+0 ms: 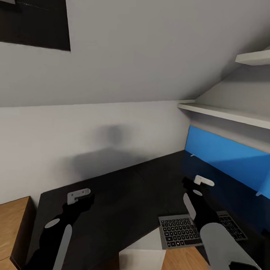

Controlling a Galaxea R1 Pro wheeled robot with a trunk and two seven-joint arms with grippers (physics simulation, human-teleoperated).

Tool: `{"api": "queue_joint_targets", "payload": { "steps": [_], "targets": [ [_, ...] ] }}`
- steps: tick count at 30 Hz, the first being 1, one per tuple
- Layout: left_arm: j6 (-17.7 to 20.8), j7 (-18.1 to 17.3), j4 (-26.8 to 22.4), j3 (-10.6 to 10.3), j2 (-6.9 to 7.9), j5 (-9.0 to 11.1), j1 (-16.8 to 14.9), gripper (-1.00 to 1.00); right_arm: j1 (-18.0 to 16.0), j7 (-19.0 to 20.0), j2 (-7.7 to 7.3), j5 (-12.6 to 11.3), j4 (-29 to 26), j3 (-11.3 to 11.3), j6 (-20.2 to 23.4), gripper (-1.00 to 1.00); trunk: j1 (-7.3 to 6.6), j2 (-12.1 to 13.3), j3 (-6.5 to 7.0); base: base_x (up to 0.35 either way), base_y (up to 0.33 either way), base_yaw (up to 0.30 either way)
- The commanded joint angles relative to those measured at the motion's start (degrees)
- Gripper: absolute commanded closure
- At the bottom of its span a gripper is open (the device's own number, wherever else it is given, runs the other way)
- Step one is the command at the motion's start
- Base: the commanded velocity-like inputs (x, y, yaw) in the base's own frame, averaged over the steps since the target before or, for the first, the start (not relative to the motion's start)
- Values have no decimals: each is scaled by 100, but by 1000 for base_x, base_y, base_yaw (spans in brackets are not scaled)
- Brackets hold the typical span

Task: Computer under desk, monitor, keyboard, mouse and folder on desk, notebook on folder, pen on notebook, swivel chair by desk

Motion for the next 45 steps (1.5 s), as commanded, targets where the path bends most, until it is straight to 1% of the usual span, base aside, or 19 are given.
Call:
{"api": "queue_joint_targets", "payload": {
  "steps": [1, 3, 6, 9, 10, 14, 18, 19, 20, 23, 26, 27, 31, 32, 34, 36, 40, 42, 45],
  "targets": [
    [31, 25, -8, 3, -3, 32, -4, -100, -189, -48, -91, 35, 428, -10, -306, -100, 1, -9, -10, 2, 0, 0],
    [31, 25, -8, 3, -3, 32, -4, -100, -352, -75, -206, 79, 910, -13, -809, -100, 1, -9, -10, 1, 0, 0],
    [31, 25, -8, 3, -3, 32, -4, -100, -511, -99, -352, 121, 1391, -23, -1365, -100, 1, -9, -10, 0, 0, 0],
    [31, 25, -8, 3, -3, 32, -4, -100, -573, -106, -422, 141, 1478, -23, -1426, -100, 1, -9, -10, 0, 0, 0],
    [31, 25, -8, 1, -3, 32, -5, -100, -651, -104, -570, 137, 1615, -24, -1471, -100, 1, -9, -10, 0, 0, 0],
    [31, 25, -8, 2, -3, 32, -4, -100, -702, -113, -763, 147, 1678, -9, -1537, -100, 1, -9, -10, 0, 0, 0],
    [31, 25, -8, -3, -3, 32, -8, -100, -706, -130, -720, 165, 1330, 4, -1552, -100, 1, -9, -10, 0, 0, 0],
    [31, 25, -8, -4, -3, 32, -7, -100, -706, -132, -683, 168, 1259, 3, -1552, -100, 1, -9, -10, 0, 0, 0],
    [31, 25, -8, -5, -3, 32, -7, -100, -706, -136, -467, 211, 1086, -2, -1550, -100, 1, -9, -10, 0, 0, 0],
    [31, 25, -14, -5, -3, 32, -5, -100, -706, -139, -354, 239, 1012, -6, -1541, -100, 1, -9, -10, 0, 0, 0],
    [36, 25, -42, -5, -3, 32, -7, -100, -702, -143, -313, 256, 987, -6, -1541, -100, 1, -9, -10, 0, 0, 0],
    [61, 14, -237, -6, -5, 40, -8, -100, -699, -141, -287, 378, 970, -1, -1541, -100, 1, -9, -10, 0, 0, 0],
    [71, 9, -307, -8, -10, 51, -8, -100, -698, -129, -310, 481, 973, -21, -1433, -100, 1, -9, -10, 0, 0, 0],
    [74, 8, -335, -57, -10, 57, -7, -100, -698, -109, -534, 488, 980, -64, -751, -100, 23, -49, -28, 0, 0, 0],
    [75, 7, -337, -67, -10, 57, -7, -100, -698, -104, -624, 452, 981, -80, -539, -100, 67, -129, -64, 0, 0, 0],
    [75, 7, -339, -76, -10, 58, -9, -100, -698, -99, -737, 343, 978, -99, -310, -100, 111, -210, -100, 0, 0, 0],
    [75, 7, -341, -76, -10, 58, -8, -100, -698, -96, -880, 78, 982, -113, -121, -100, 199, -370, -172, 0, 0, 0],
    [75, 7, -342, -77, -10, 58, -8, -100, -703, -89, -1015, -92, 1039, -119, -24, -100, 243, -450, -208, 0, 0, 0],
    [75, 7, -342, -77, -10, 58, -7, -100, -711, -87, -1116, -154, 1224, -121, 8, -100, 308, -571, -262, 0, 0, 0]
  ]
}}
